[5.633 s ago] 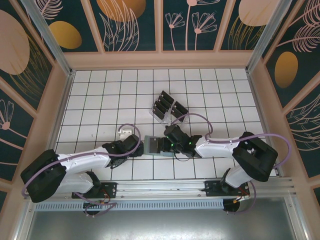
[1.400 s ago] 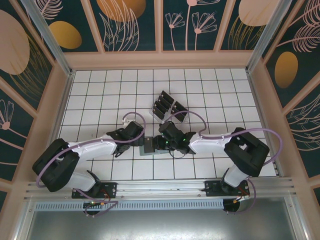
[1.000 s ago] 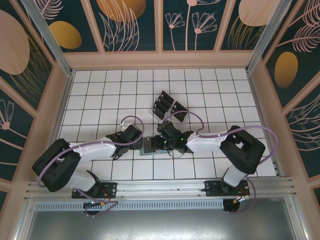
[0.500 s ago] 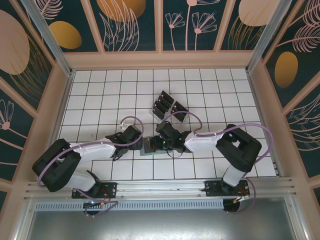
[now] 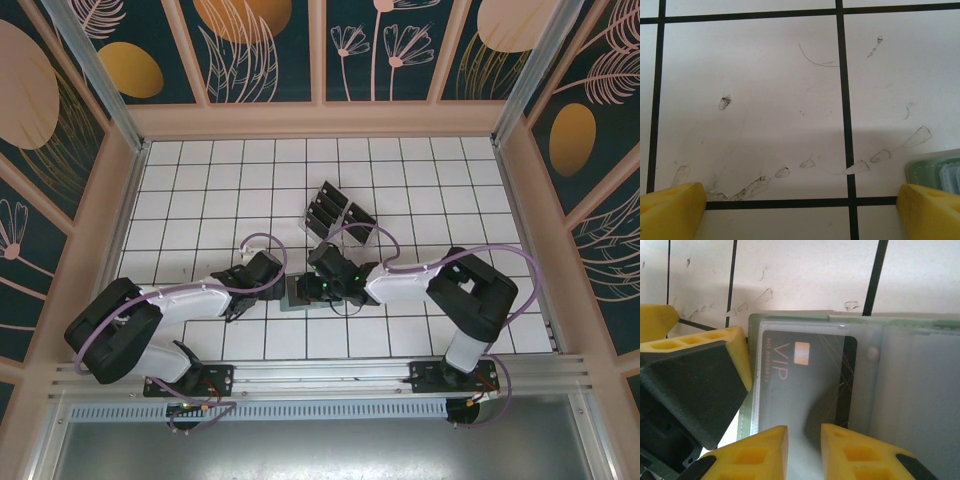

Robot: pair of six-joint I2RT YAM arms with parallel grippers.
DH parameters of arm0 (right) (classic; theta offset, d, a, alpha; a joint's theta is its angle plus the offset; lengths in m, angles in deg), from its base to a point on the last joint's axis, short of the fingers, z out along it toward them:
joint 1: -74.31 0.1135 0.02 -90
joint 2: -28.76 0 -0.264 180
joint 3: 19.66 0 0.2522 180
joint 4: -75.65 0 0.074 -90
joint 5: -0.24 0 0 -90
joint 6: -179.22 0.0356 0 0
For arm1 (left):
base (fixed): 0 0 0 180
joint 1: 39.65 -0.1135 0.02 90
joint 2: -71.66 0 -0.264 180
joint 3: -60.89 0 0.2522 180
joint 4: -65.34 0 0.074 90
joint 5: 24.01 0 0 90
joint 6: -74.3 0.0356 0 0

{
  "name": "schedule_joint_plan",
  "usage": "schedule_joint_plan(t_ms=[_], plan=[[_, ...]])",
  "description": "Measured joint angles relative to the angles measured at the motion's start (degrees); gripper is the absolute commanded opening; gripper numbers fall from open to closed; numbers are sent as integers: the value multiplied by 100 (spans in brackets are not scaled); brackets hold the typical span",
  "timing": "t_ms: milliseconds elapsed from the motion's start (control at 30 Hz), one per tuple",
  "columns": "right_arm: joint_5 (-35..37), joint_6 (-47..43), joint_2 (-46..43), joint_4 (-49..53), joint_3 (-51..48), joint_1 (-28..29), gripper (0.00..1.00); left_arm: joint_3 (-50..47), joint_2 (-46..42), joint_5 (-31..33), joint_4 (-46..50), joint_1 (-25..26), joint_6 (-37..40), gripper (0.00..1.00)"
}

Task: Put the credit cards into the card holder
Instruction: Insert the credit card into the card slot.

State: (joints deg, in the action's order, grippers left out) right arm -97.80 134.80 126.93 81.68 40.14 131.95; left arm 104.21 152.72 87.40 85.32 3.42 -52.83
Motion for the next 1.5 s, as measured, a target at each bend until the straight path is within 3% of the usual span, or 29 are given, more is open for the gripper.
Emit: schedule_joint_plan(t_ms=[200,500,1500], plan=[[13,17,-20,9,0,28,25,-2,0,0,-2,-2,0,98],[262,87,-470,116,0,33,35,-4,0,-2,-7,0,-2,99],[345,105,-22,219,55,33,35,-33,0,-20,-68,0,0,98]])
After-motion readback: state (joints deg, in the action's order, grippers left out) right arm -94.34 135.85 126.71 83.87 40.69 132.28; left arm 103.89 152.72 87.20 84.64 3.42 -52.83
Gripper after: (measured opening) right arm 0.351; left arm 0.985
